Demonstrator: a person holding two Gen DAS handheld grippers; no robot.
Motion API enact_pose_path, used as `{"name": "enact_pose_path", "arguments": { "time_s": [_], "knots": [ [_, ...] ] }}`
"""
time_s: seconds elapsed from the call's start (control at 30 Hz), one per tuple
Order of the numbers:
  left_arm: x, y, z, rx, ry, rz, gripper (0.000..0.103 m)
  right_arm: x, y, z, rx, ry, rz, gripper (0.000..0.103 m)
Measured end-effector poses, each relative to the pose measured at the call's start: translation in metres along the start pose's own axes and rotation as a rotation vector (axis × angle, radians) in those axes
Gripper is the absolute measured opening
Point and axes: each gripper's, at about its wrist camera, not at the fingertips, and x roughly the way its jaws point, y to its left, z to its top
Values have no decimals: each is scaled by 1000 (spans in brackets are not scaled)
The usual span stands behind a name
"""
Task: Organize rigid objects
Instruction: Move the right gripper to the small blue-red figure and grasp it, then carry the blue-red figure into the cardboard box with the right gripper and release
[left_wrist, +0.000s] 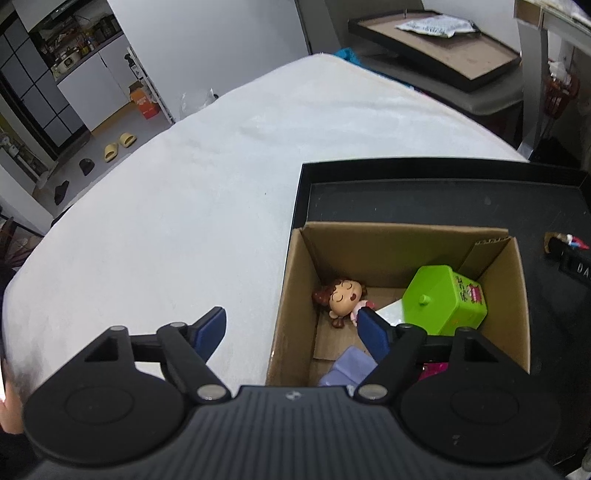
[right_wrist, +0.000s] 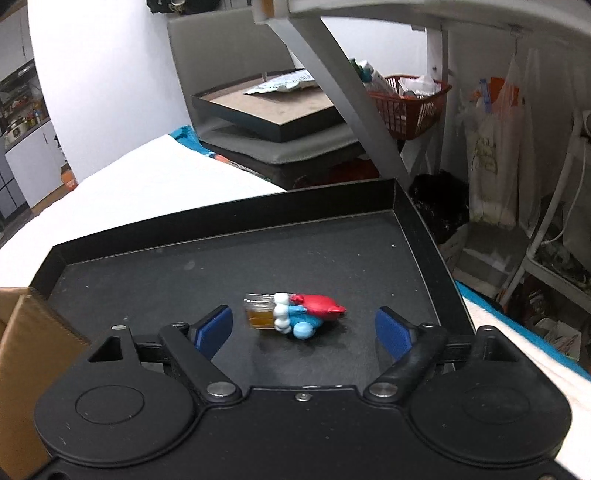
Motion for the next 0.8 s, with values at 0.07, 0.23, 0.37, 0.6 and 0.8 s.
{"name": "enact_pose_path", "arguments": {
  "time_s": [0.07,0.23,0.37,0.6,0.8],
  "knots": [
    [1,-3,0,8,9,11,77,3,-1,2,1,-3,1,84],
    [1,-7,-4,11,21,17,77,6,0,-1,-8,2,1,83],
    [-2,-3,-9,0,29,15,77,4,2,-1,-29,10,27,60],
    [-10,4,-15,-14,24,-6,77,-16,9,-2,-69,1,12,60],
    [-17,10,-23,-18,18,-50,77,-48,13,-3,-33,33,24,60]
  ]
}}
